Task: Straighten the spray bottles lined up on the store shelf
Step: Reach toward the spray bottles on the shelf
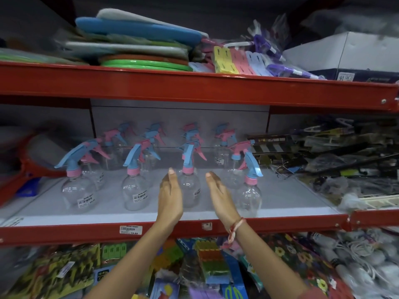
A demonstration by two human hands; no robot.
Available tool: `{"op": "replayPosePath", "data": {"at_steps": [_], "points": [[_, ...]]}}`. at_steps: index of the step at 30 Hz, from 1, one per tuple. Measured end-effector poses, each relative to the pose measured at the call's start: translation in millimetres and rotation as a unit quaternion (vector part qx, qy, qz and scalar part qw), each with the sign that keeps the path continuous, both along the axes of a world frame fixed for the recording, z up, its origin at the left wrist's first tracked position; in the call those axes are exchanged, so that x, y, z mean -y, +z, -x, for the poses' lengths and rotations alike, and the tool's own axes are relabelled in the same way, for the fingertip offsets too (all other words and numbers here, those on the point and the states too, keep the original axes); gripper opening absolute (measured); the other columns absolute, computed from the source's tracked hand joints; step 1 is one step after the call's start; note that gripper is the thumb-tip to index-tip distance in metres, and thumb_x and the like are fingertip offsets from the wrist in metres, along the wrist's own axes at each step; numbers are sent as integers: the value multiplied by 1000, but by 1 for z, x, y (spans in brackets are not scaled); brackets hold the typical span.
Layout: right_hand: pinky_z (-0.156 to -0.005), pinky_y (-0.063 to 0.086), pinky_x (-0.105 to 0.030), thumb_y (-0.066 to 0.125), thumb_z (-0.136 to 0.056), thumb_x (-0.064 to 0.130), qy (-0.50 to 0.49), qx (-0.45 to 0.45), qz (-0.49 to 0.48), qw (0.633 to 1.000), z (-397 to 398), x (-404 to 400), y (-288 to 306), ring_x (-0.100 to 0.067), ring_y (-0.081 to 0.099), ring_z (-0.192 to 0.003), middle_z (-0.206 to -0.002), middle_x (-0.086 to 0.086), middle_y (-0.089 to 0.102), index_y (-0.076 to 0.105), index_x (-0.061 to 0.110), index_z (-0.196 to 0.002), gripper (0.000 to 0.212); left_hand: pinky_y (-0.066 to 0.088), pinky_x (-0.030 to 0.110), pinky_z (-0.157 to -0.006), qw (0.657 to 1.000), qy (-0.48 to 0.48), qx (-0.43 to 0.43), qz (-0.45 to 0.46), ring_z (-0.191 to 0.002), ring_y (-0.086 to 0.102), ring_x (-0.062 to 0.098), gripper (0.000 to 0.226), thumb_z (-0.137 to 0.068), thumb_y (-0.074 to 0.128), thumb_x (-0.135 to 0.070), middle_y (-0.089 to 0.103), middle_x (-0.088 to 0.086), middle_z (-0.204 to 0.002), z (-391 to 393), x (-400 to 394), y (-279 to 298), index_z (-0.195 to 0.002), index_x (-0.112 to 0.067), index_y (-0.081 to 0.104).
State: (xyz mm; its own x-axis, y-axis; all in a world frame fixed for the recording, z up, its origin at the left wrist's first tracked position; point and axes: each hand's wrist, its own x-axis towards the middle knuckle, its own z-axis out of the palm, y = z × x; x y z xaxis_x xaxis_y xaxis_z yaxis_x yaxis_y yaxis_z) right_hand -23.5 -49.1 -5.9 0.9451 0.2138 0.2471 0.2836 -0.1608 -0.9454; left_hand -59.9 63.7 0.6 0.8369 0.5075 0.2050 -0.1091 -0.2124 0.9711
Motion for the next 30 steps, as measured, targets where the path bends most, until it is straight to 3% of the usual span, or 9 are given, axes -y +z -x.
{"op": "replayPosePath", "data": {"at_steps": [2,6,10,14,16,22,24,27,30], "points": [[-110,22,-26,30,-95,54,16,-29,18,999,-6,-10,0,-15,30,-141,-154,4,34,32,23,-146,60,18,38,-115,998,-45,-48,2,-144,24,22,74,-87,6,-64,26,2,-156,1,-4,3,-147,-24,24],[-103,24,-21,30,-94,57,44,-46,20,998,-3,-14,-5,-14,35,-139,-148,6,43,40,28,-142,57,16,38,-116,993,-91,-69,-16,-145,21,20,84,-80,2,-72,25,0,-157,7,-9,1,-147,-26,22],[-117,25,-34,34,-75,80,54,-49,11,997,2,-10,-11,-9,37,-138,-147,9,44,45,28,-140,84,13,35,-116,989,-128,-75,-20,-145,22,16,91,-74,0,-78,25,-2,-156,14,-15,-3,-148,-27,20],[-118,23,-38,35,-76,80,64,-64,4,996,11,-1,-15,-8,36,-138,-150,7,39,41,25,-142,86,11,40,-120,986,-145,-83,7,-144,23,15,124,-47,4,-97,25,-1,-157,27,-22,-7,-147,-27,21],[-119,21,-38,35,-74,82,80,-68,1,994,17,5,-18,-7,33,-139,-152,8,36,36,25,-144,90,12,41,-120,984,-161,-79,14,-144,24,14,127,-43,7,-98,26,-4,-156,36,-23,-9,-147,-27,23],[-118,23,-35,30,-81,75,82,-56,16,995,37,12,-18,-5,34,-137,-151,10,35,35,24,-145,82,12,41,-120,978,-196,-66,16,-143,23,10,118,-50,8,-93,24,-7,-156,56,-25,-12,-147,-27,22],[-110,33,-26,31,-86,68,36,-20,9,999,42,9,-18,-5,41,-132,-147,9,43,41,28,-141,69,14,41,-120,981,-186,-51,7,-142,25,8,112,-54,9,-93,27,-10,-155,60,-27,-15,-146,-30,25],[-87,48,-16,37,-97,45,-67,81,-90,990,58,-6,-14,2,59,-106,-117,12,66,63,31,-112,34,21,39,-118,991,-130,16,-3,-137,35,5,89,-69,13,-86,41,-13,-148,67,-40,-21,-136,-36,42],[-92,47,-22,40,-98,31,-73,146,-158,974,68,-29,-10,-5,65,-102,-101,7,73,71,23,-96,32,32,30,-111,994,-57,98,5,-125,48,3,61,-87,20,-66,58,-10,-132,73,-61,-18,-122,-32,56]]}}
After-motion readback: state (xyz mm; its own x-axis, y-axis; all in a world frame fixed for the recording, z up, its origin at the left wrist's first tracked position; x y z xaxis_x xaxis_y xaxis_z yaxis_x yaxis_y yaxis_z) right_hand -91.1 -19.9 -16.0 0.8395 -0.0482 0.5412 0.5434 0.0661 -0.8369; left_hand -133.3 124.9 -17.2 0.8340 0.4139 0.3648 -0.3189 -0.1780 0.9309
